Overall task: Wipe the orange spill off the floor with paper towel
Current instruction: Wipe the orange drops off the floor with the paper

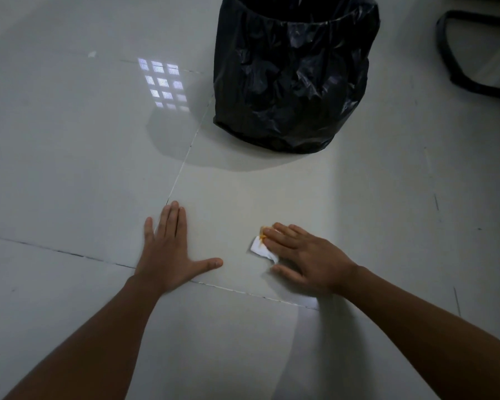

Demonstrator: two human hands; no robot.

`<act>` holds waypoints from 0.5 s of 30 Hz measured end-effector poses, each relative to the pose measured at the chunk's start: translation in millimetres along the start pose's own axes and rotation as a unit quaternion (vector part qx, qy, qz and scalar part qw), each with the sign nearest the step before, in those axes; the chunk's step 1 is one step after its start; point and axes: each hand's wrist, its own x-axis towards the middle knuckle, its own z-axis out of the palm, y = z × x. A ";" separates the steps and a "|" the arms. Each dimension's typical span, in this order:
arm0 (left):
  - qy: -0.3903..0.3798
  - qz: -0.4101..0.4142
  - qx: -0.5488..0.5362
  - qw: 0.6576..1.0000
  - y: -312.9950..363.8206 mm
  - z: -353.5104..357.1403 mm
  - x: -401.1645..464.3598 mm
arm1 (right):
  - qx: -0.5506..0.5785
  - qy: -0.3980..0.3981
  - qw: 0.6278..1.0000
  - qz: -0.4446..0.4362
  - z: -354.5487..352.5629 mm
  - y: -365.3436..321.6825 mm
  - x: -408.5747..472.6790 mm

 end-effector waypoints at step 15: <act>-0.014 -0.004 -0.039 0.999 0.0 -0.2 -0.3 | 0.068 0.153 0.973 0.160 11.0 -27.9 10.5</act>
